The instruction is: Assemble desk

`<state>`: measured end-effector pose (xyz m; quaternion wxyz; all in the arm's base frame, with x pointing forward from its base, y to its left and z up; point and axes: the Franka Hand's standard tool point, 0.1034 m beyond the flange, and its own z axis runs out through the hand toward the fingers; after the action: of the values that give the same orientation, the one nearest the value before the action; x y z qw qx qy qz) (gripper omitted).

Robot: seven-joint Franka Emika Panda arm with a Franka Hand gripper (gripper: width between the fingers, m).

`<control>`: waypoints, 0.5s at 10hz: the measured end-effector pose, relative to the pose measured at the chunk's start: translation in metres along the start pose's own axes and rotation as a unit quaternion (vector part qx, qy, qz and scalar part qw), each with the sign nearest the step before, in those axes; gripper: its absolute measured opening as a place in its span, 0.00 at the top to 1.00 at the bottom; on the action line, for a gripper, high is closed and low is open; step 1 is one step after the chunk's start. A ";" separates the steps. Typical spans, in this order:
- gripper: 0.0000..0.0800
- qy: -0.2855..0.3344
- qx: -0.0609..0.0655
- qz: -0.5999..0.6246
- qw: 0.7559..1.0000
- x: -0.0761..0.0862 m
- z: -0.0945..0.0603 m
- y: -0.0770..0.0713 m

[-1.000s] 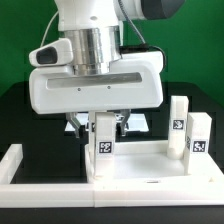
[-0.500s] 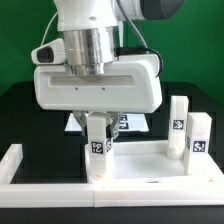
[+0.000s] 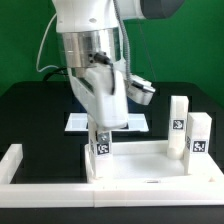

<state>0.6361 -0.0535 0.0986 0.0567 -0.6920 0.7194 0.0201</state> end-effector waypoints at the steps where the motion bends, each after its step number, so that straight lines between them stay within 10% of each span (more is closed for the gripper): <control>1: 0.64 0.001 0.002 0.045 0.999 0.000 0.000 0.000; 3: 0.63 -0.001 0.001 0.083 0.997 -0.004 0.001 0.000; 4: 0.38 0.000 0.002 0.058 0.998 -0.004 0.001 0.000; 5: 0.38 0.006 0.010 -0.038 0.999 -0.004 0.000 -0.004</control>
Offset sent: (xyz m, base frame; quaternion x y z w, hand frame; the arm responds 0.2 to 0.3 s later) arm 0.0000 0.0000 0.0000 0.0000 0.0000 0.0000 1.0000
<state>0.6400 -0.0495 0.0990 0.0603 -0.7181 0.6933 0.0062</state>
